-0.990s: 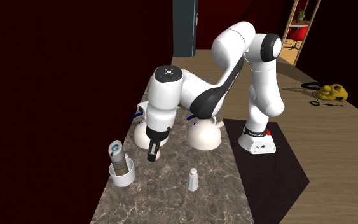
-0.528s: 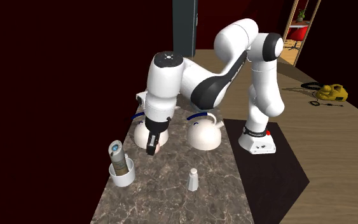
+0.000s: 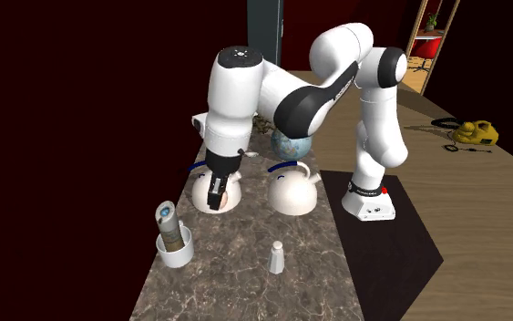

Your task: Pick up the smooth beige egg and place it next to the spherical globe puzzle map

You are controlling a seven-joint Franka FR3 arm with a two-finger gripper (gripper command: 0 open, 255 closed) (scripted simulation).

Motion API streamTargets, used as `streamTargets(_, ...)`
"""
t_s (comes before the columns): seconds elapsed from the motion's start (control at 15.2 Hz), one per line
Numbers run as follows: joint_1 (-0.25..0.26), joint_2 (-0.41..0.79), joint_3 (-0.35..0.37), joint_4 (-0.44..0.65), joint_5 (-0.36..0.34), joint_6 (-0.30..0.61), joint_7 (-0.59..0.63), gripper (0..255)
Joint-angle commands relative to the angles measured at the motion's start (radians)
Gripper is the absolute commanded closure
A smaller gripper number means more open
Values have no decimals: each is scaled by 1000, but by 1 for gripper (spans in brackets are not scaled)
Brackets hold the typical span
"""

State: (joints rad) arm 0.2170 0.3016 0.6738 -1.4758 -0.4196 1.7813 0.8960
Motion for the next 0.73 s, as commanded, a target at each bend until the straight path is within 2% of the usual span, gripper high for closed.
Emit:
streamTargets(0.0,6,3,1,32,0,-29,-6,255)
streamTargets(0.33,-136,-238,-7,-241,156,85,-127,255)
streamTargets(0.66,-196,-456,-78,-456,302,154,-284,255)
